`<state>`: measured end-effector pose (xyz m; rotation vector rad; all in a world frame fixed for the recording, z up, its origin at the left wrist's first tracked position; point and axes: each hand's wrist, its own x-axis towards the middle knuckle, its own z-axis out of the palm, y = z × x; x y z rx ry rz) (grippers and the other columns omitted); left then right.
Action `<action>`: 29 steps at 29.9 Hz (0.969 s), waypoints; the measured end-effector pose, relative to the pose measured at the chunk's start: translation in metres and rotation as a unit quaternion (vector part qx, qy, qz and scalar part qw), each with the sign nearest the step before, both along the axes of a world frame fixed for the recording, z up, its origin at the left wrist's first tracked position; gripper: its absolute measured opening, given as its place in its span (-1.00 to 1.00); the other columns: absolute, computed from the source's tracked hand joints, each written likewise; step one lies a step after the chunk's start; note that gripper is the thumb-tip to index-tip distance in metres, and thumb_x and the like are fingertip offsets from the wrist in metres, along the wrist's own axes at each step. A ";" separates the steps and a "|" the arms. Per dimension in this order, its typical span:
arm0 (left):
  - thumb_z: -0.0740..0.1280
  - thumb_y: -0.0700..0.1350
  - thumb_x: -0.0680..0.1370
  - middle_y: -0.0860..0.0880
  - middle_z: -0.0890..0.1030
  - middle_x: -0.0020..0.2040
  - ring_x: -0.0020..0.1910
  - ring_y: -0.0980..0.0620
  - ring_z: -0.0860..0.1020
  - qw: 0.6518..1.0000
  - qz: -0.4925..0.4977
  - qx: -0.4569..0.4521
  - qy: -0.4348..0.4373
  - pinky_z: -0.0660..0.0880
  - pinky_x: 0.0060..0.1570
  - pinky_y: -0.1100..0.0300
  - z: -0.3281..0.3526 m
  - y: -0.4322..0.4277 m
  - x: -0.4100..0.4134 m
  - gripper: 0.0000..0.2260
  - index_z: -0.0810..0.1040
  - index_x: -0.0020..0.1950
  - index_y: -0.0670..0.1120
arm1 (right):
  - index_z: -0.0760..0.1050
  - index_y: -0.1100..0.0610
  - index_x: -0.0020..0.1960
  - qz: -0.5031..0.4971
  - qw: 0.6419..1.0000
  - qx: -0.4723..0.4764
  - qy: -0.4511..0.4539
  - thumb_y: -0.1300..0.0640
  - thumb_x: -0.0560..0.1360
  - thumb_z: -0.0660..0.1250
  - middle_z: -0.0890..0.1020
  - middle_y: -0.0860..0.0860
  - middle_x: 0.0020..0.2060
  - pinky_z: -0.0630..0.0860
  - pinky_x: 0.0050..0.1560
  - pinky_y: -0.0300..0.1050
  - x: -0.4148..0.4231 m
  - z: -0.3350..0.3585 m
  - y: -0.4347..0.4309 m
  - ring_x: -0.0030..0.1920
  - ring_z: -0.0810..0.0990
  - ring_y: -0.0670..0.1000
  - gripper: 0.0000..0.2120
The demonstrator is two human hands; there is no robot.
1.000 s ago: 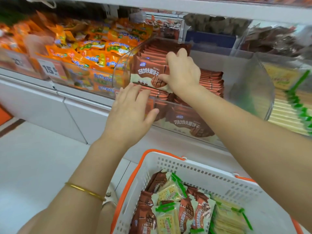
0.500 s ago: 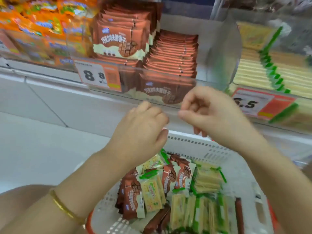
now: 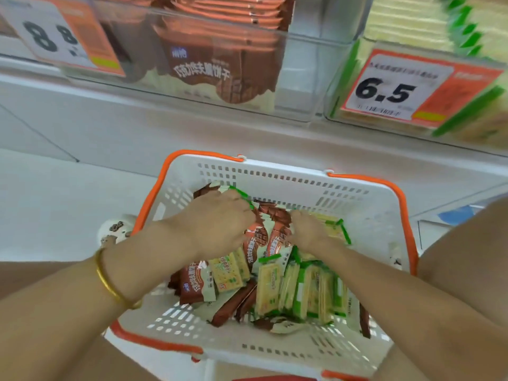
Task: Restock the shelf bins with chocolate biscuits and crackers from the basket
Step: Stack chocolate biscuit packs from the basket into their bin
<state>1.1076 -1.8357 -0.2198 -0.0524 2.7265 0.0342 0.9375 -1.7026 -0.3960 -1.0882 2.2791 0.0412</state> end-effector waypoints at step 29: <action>0.42 -0.07 0.43 0.07 0.53 0.08 0.07 0.14 0.51 0.724 0.312 0.223 0.573 0.47 0.08 0.19 0.144 -0.081 0.040 -0.61 0.46 0.23 -0.01 | 0.51 0.00 -0.04 0.000 0.856 -0.499 -0.139 0.23 0.37 0.49 0.53 -0.16 -0.25 0.43 -0.35 -0.41 0.051 0.354 -0.084 -0.35 0.50 -0.24 -0.74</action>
